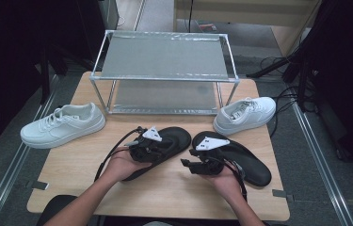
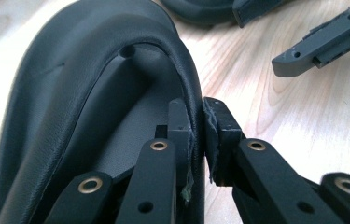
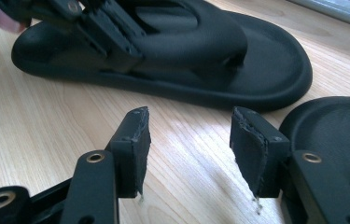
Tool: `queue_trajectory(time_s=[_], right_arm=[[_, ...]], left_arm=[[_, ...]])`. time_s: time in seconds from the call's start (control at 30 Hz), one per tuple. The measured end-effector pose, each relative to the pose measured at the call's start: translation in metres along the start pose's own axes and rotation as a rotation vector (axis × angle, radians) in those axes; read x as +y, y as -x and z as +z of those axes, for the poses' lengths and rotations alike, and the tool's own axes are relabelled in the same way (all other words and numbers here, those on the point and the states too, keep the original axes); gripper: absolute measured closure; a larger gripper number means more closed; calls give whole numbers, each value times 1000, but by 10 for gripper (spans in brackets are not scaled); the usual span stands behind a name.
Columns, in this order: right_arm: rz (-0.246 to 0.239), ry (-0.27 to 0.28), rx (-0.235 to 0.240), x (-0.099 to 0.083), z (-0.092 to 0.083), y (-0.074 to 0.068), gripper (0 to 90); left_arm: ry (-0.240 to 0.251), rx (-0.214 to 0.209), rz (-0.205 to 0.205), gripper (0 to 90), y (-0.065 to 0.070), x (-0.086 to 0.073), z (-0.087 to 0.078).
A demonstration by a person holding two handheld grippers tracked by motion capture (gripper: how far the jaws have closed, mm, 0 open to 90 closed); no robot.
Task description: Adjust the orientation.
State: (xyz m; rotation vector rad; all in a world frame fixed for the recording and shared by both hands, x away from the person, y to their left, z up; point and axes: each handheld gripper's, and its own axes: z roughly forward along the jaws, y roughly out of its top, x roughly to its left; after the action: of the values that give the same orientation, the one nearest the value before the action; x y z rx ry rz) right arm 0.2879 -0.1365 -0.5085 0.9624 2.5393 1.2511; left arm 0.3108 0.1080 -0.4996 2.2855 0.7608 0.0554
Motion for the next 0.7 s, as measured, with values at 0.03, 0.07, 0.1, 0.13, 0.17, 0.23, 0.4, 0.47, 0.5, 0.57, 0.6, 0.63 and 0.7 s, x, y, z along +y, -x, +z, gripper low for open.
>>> queue_trajectory(time_s=[0.03, 0.07, 0.1, 0.13, 0.17, 0.23, 0.4, 0.47, 0.5, 0.57, 0.6, 0.63, 0.7], right_arm=[[3, 4, 4, 0, 1, 0, 487], [7, 3, 7, 0, 2, 0, 487], [13, 4, 10, 1, 3, 0, 486], [18, 2, 16, 1, 4, 1, 481], [23, 1, 21, 1, 5, 1, 480], [21, -1, 19, 1, 6, 1, 480], [47, 2, 37, 3, 8, 3, 502], [53, 3, 38, 3, 8, 3, 504], [55, 4, 38, 3, 9, 3, 504], [62, 7, 40, 4, 9, 2, 504], [65, 10, 40, 4, 9, 2, 506], [65, 10, 40, 4, 9, 2, 506], [68, 18, 48, 6, 9, 1, 524]], left_arm=[[1, 0, -3, 796, -1, 0, 0], [-3, 5, 1, 769, -2, 0, -1], [-7, 13, 4, 734, -2, -1, -1], [-7, 14, 7, 681, -3, -1, -2], [-11, 12, -5, 644, -4, -2, -3], [-7, 8, -13, 641, -3, -3, -4], [14, 3, 2, 578, -5, -8, -19], [5, 1, 6, 557, -7, -11, -23], [6, 9, 17, 545, -7, -13, -26], [25, 15, 35, 535, -9, -17, -33], [30, 4, 26, 535, -11, -19, -36], [30, 4, 26, 536, -11, -19, -36], [34, 21, -9, 538, -17, -23, -43]])
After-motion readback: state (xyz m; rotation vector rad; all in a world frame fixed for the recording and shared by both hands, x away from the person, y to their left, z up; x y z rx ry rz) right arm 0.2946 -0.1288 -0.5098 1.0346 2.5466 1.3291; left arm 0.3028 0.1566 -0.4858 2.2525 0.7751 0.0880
